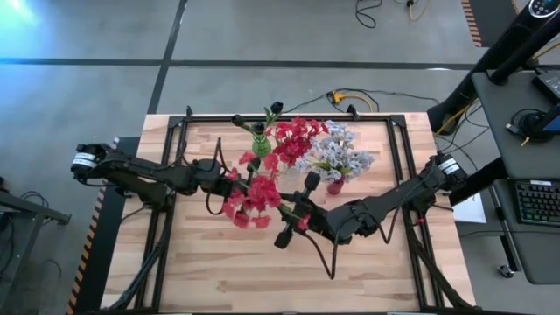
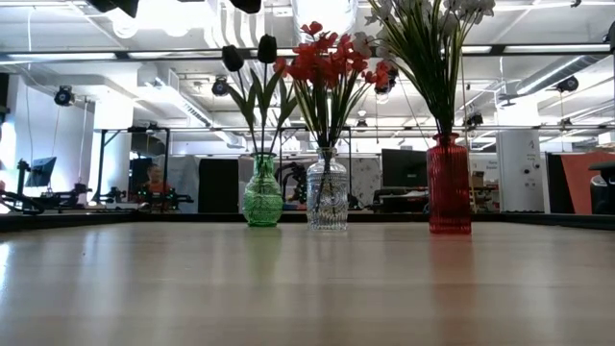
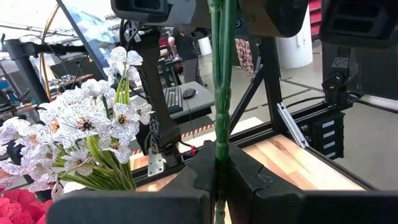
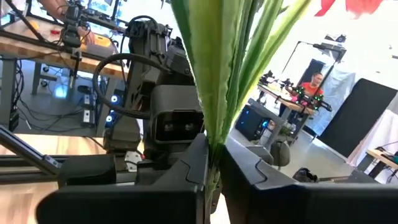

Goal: Sort flowers into vase by color
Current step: Put the orange flowers into the transparent vase

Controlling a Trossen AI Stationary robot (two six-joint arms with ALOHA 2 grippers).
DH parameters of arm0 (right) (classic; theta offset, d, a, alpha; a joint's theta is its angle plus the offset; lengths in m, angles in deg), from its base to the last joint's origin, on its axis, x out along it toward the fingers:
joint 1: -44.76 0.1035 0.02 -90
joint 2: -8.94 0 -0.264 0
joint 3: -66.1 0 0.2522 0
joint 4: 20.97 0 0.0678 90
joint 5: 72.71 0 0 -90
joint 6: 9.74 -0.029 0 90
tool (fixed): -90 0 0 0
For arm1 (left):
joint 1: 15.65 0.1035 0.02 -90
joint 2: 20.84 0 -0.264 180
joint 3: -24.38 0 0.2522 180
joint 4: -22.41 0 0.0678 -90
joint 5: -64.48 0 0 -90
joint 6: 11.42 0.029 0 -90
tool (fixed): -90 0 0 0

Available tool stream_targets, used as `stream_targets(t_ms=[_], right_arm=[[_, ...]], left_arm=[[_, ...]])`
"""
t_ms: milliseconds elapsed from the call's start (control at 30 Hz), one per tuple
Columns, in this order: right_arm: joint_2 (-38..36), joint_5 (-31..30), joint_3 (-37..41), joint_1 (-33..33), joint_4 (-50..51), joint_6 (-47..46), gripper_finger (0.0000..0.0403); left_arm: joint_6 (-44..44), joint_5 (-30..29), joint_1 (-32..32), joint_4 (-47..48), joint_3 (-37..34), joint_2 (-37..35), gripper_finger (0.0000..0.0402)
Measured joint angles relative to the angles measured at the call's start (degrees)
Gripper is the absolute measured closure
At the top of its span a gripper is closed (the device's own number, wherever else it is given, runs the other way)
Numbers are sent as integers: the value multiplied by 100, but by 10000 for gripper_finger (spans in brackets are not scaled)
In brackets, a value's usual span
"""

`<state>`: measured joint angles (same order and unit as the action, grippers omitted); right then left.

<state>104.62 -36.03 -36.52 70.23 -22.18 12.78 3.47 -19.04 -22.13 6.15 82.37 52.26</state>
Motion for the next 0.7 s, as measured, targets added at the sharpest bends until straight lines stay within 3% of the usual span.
stream_targets(t_ms=[200,367,533,700], right_arm=[[0,-52,0,0,-25,2,387],[-3,-137,0,0,-18,1,388],[-63,-1020,0,-2,214,-74,389],[-92,-1480,0,-90,1013,-866,390]], left_arm=[[-45,2,0,188,0,1,358],[-61,-23,-2,876,0,-22,273],[-60,-832,-2,1596,0,-288,185],[-53,-1615,0,2863,2,-900,134]])
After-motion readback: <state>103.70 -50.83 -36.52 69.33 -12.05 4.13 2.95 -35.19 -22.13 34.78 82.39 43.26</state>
